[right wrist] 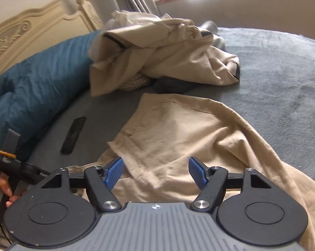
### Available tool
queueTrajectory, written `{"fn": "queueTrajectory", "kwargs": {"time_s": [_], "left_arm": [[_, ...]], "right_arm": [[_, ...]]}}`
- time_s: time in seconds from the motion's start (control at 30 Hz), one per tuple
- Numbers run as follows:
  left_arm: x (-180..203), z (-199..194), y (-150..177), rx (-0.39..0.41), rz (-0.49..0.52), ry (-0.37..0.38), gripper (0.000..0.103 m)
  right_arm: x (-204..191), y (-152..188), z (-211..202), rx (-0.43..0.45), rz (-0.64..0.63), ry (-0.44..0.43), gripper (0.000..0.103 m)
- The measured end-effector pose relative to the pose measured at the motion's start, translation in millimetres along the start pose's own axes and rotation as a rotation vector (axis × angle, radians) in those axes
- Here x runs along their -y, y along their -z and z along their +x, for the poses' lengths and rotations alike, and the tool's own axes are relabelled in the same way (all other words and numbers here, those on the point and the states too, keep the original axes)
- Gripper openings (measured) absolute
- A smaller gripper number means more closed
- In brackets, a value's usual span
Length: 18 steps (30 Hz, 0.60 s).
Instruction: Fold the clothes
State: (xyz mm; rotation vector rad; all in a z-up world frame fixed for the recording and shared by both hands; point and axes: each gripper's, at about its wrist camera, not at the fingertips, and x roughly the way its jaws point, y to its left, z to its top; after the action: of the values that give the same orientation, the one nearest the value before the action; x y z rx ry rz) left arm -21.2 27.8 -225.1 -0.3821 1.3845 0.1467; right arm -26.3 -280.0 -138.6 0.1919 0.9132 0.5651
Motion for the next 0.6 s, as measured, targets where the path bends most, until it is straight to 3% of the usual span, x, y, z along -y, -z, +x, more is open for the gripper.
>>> {"fn": "queueTrajectory", "kwargs": {"time_s": [0.13, 0.27, 0.43, 0.5, 0.6], "left_arm": [[-0.8, 1.4, 11.4, 0.009, 0.025, -0.035, 0.033], [-36.1, 9.1, 26.3, -0.060, -0.100, 0.003, 0.038], [-61.9, -10.2, 32.8, 0.006, -0.107, 0.015, 0.038], [-65.2, -12.8, 30.0, 0.021, -0.108, 0.029, 0.039], [-62.6, -15.0, 26.2, 0.043, -0.056, 0.054, 0.039]], "right_arm": [[-7.8, 19.4, -2.4, 0.012, 0.020, -0.082, 0.070], [-35.5, 43.6, 25.1, -0.094, -0.004, -0.142, 0.068], [-81.7, 70.5, 77.7, -0.258, -0.063, -0.180, 0.060], [-97.2, 80.9, 104.9, -0.313, -0.109, -0.156, 0.060], [-105.4, 109.2, 158.7, -0.440, -0.171, -0.049, 0.060]]}}
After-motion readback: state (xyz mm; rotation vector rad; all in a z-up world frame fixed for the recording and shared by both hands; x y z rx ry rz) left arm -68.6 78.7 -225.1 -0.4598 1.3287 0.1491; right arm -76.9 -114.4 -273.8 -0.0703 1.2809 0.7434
